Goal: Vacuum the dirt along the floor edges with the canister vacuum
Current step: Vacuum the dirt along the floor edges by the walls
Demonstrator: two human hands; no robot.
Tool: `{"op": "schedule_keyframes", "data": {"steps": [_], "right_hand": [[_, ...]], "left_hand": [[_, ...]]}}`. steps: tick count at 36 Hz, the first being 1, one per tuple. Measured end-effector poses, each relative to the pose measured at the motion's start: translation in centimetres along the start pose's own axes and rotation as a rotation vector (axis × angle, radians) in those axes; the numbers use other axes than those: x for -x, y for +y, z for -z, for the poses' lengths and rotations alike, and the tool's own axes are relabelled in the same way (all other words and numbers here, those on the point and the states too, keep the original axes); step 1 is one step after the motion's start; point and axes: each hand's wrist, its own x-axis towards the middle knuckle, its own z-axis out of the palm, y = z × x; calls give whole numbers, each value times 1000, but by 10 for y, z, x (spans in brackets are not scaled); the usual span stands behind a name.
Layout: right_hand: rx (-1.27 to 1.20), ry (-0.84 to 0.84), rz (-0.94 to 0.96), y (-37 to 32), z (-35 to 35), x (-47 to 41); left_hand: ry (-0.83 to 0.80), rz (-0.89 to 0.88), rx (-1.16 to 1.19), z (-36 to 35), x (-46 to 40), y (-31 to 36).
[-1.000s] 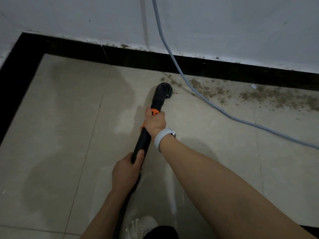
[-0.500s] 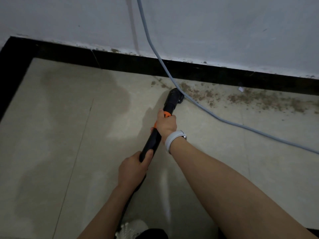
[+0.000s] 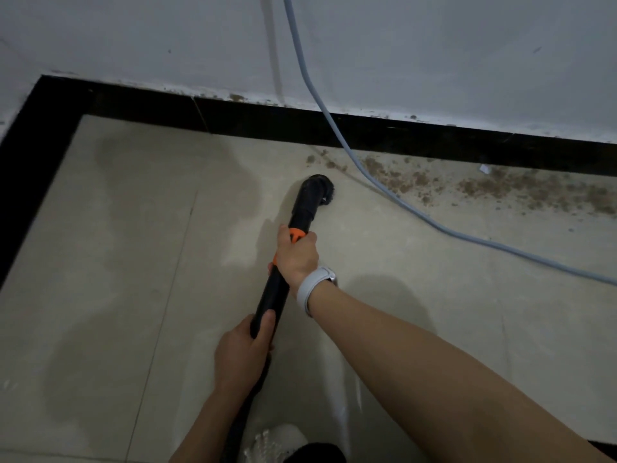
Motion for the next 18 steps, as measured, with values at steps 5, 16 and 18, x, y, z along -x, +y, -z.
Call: {"op": "schedule_keyframes", "data": {"steps": [5,16,18], "right_hand": [[65,-34,28,-13,-26,-1],[111,12,45,-48,-35,-32],[116,24,46,-52,-32,-37]], "left_hand": [[53,26,41,9,-9,-2],[46,8,12,9,-52,18],[30,-10,-14,8,-57,23]]}}
